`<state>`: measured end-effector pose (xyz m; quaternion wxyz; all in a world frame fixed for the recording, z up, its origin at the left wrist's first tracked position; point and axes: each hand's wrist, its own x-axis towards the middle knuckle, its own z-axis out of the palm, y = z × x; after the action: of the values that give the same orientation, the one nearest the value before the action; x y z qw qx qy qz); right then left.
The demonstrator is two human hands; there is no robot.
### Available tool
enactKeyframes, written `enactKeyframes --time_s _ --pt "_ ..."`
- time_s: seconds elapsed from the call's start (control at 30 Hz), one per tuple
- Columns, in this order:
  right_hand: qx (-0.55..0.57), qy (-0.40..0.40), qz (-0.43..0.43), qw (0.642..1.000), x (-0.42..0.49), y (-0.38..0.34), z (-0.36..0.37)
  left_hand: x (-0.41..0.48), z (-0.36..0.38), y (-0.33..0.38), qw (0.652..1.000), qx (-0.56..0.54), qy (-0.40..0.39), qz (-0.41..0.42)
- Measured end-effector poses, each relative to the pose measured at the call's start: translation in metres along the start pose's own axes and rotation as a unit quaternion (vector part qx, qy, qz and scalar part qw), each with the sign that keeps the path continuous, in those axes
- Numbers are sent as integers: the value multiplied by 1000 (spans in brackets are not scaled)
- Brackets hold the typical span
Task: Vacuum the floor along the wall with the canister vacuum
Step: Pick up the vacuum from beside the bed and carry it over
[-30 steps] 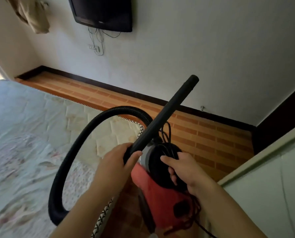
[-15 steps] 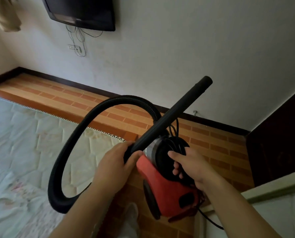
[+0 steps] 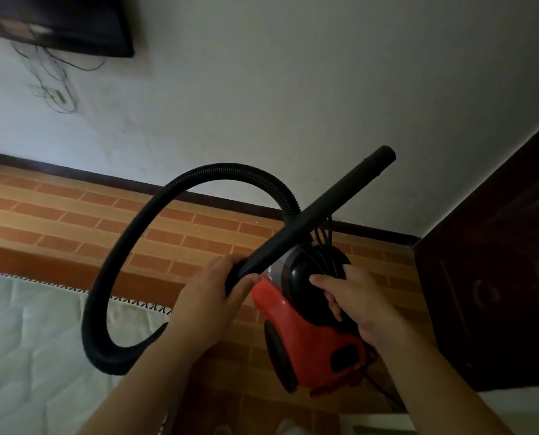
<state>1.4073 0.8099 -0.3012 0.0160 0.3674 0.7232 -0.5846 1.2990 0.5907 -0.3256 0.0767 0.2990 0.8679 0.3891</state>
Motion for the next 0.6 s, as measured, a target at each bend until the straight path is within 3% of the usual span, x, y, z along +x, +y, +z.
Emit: enactKeyframes --time_s 0.2,0.6 --pt "-4 -18 7 1000 96 -8 -37 85 38 -3 999 17 -7 -30" --pt "-64 -125 -20 990 262 -73 -60 199 48 -8 989 24 81 -125"
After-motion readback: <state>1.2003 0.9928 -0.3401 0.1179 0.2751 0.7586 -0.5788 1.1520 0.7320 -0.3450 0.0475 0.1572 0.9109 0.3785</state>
